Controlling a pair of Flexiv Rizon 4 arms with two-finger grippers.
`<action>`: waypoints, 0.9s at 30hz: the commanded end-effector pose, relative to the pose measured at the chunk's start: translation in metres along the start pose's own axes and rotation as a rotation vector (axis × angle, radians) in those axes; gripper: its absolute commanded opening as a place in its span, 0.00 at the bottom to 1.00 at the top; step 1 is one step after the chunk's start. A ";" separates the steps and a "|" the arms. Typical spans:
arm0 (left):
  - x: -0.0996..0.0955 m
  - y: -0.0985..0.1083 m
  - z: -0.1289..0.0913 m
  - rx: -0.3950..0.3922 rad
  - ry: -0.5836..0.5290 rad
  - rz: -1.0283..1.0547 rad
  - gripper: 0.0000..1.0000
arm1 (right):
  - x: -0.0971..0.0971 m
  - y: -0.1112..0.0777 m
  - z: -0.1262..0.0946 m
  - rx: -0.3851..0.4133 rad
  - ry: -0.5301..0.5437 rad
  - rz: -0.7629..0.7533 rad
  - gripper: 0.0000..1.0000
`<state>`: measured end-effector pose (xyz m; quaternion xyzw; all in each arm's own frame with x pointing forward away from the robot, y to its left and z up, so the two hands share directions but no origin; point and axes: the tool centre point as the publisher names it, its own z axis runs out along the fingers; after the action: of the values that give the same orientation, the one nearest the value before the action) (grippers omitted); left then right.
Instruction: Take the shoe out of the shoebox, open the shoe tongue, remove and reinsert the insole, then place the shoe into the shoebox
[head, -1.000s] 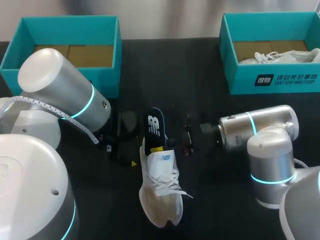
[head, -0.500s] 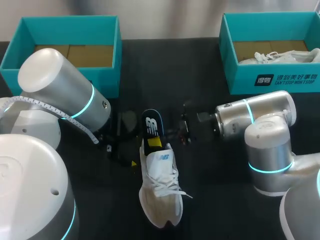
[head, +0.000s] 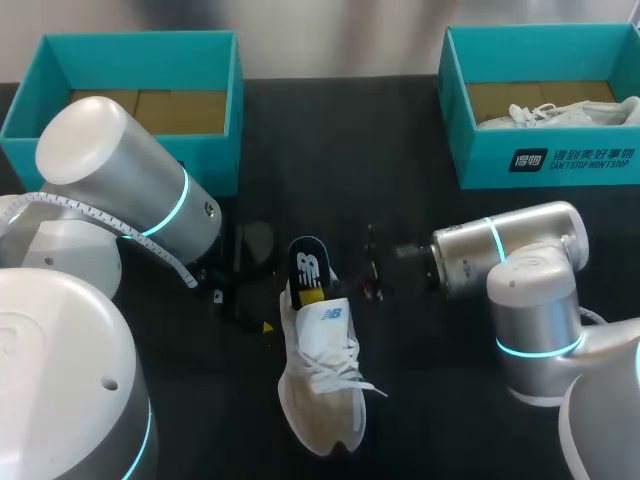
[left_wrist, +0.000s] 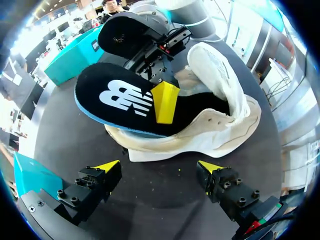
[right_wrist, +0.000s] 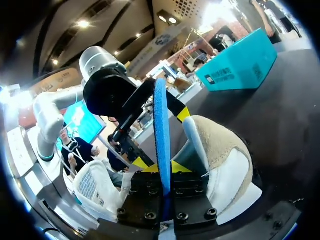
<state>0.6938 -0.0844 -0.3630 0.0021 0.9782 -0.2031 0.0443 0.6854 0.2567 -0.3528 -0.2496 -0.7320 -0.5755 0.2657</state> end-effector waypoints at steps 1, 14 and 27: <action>0.001 0.001 -0.001 0.002 0.000 0.001 1.00 | 0.004 -0.011 0.002 0.003 -0.013 0.025 0.00; 0.001 0.001 -0.001 0.002 0.000 0.001 1.00 | 0.017 0.009 -0.003 -0.008 -0.041 -0.036 0.50; 0.001 0.001 -0.001 0.002 0.000 0.001 1.00 | 0.006 0.033 -0.003 0.023 -0.048 -0.077 0.00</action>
<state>0.6938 -0.0844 -0.3630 0.0021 0.9781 -0.2031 0.0443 0.6978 0.2566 -0.3227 -0.2333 -0.7500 -0.5772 0.2233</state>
